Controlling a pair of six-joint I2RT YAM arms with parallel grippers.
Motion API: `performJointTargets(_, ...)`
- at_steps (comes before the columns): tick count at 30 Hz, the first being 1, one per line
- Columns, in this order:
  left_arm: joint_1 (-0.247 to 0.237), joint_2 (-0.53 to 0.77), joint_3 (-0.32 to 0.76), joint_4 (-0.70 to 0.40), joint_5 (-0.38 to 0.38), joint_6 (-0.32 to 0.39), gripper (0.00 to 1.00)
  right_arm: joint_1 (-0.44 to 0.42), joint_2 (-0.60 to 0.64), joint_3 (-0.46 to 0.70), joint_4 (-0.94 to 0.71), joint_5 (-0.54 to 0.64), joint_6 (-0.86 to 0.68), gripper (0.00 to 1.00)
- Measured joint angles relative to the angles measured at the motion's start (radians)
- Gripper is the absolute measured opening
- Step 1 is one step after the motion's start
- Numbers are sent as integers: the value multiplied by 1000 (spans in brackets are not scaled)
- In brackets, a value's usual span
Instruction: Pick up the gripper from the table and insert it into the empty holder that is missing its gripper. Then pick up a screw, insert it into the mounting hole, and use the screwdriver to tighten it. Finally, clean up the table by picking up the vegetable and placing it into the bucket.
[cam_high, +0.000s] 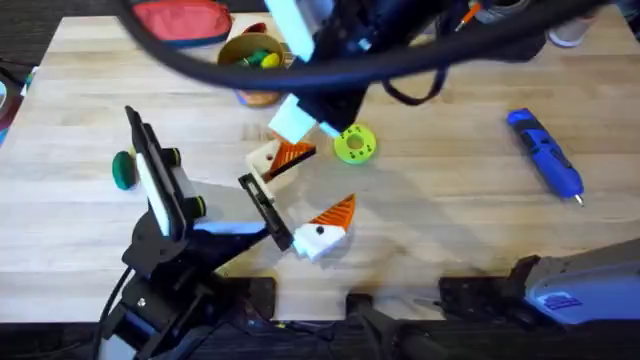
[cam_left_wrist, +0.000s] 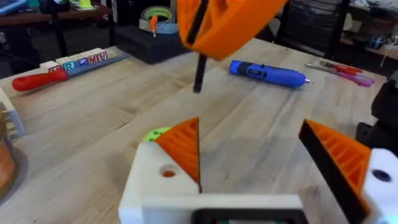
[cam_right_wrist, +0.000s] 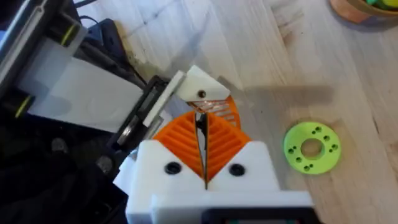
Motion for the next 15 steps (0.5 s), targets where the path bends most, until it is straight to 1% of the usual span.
performJointTargets(5, 0, 0, 0, 0, 1, 1, 987, 48, 61, 0, 43, -3, 7, 3)
performJointTargets(15, 0, 0, 0, 0, 1, 1, 988, 48, 86, 0, 39, -3, 8, 3)
